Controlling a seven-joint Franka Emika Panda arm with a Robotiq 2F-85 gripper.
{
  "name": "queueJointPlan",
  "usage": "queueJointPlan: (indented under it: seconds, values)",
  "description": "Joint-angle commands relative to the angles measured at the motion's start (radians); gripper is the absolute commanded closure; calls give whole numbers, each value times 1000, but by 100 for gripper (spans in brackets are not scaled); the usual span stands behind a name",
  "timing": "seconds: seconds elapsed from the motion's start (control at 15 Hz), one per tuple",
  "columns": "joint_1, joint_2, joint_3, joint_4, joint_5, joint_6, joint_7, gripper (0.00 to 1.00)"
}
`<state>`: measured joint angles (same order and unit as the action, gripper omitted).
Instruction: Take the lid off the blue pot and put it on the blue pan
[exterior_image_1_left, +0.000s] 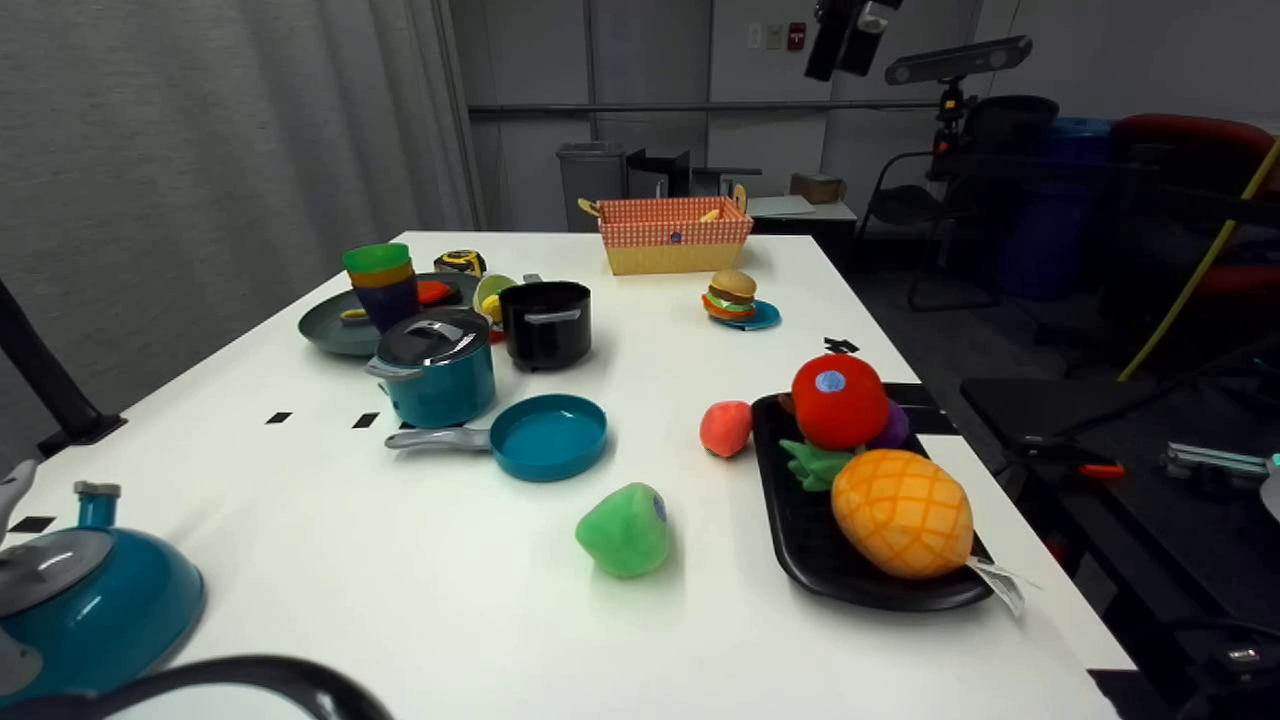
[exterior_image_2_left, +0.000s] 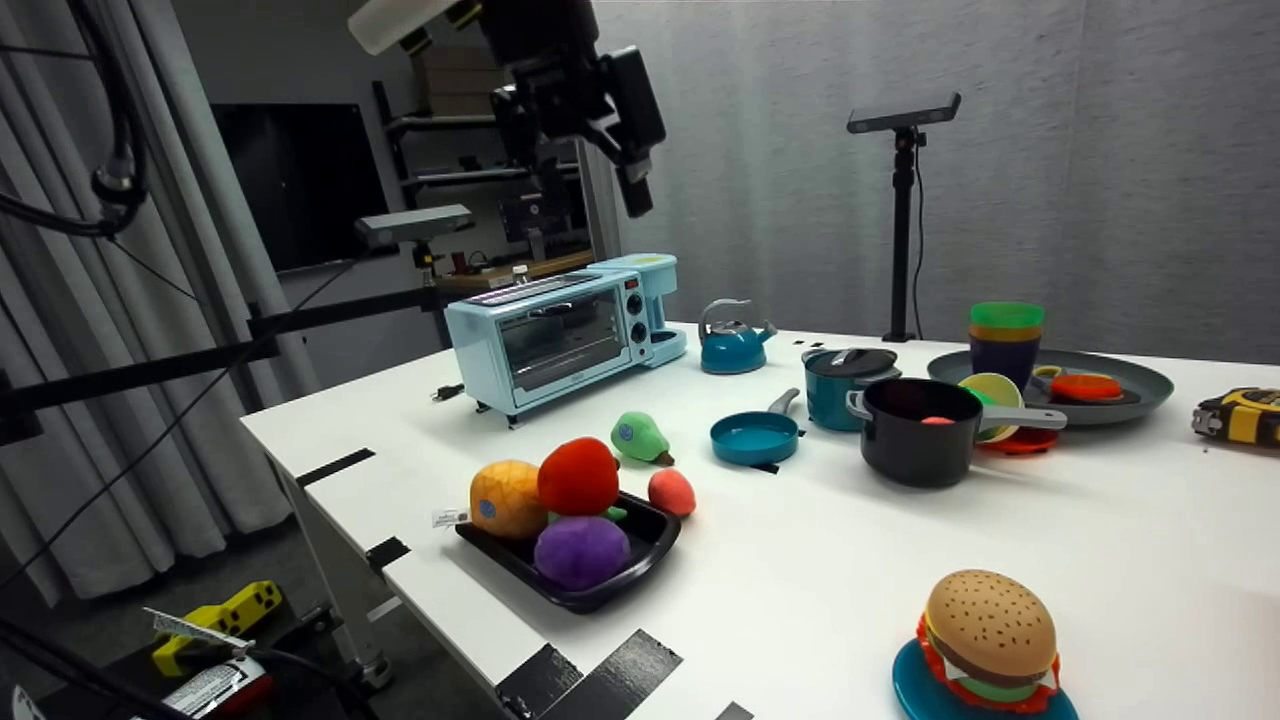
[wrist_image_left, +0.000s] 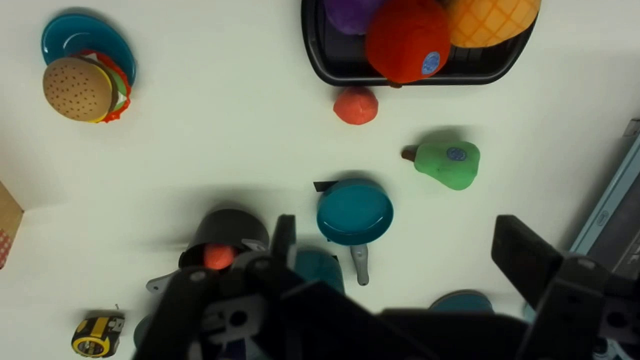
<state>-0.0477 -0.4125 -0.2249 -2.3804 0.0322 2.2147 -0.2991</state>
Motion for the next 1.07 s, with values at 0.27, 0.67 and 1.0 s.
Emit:
queueJointPlan:
  seconds: [0.27,0.67,1.0]
  values:
    - [-15,87,14,83,7,10,-4,0]
    - [-15,89,14,85,7,10,-4,0]
    - [-20,87,21,76,-1,30,12,0]
